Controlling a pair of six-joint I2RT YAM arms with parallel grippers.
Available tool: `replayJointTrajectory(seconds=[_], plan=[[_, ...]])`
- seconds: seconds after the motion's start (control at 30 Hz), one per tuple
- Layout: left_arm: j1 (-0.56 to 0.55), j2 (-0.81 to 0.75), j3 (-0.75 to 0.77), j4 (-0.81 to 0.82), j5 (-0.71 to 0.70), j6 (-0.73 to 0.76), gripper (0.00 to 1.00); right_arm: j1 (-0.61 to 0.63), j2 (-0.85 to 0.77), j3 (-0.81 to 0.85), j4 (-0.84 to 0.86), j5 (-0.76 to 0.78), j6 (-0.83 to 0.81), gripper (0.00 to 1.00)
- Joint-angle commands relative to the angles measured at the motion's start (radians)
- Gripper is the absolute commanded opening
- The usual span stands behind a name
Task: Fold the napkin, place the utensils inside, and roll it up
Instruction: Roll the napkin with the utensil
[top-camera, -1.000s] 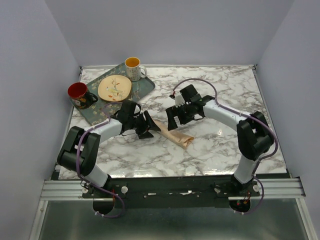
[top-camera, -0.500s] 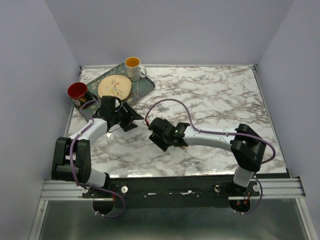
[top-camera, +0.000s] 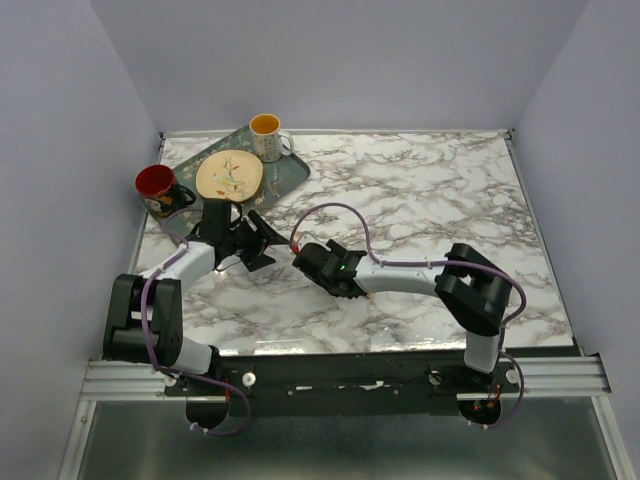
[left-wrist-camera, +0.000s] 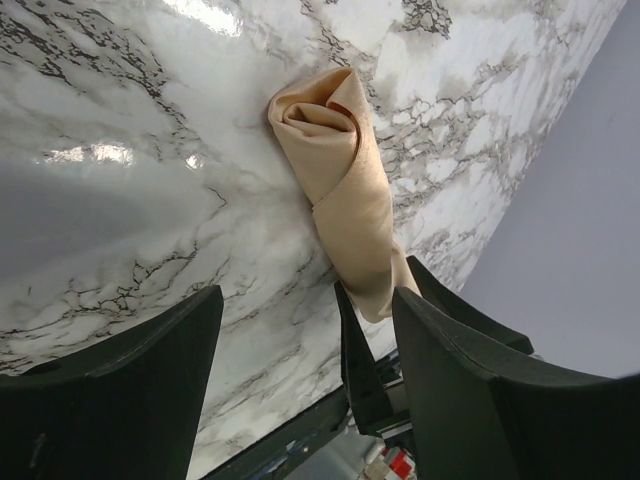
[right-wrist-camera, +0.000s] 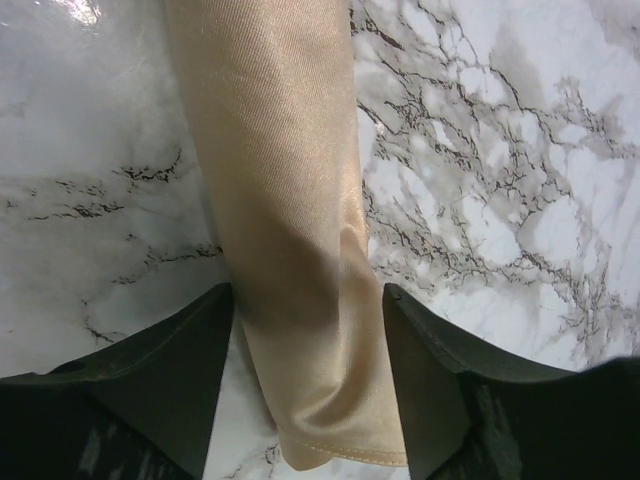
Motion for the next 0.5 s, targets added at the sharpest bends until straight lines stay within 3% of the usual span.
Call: replayJointTrajectory(seconds=[0.0, 0.13, 0.33, 0.47], plan=[[-0.011, 0.008, -0.012, 0.042, 0.036, -0.021, 0.79, 0.001, 0.024, -0.023, 0.058, 0.049, -0.028, 0.66], [-0.028, 0.025, -0.015, 0.078, 0.045, -0.058, 0.79, 0.000, 0.047, -0.023, 0.080, 0.055, -0.035, 0.65], [-0.043, 0.046, -0.015, 0.095, 0.049, -0.069, 0.79, -0.002, 0.089, -0.011, 0.129, 0.052, -0.065, 0.52], [-0.043, 0.049, -0.019, 0.094, 0.054, -0.063, 0.79, -0.011, 0.109, 0.001, 0.141, 0.009, -0.069, 0.32]])
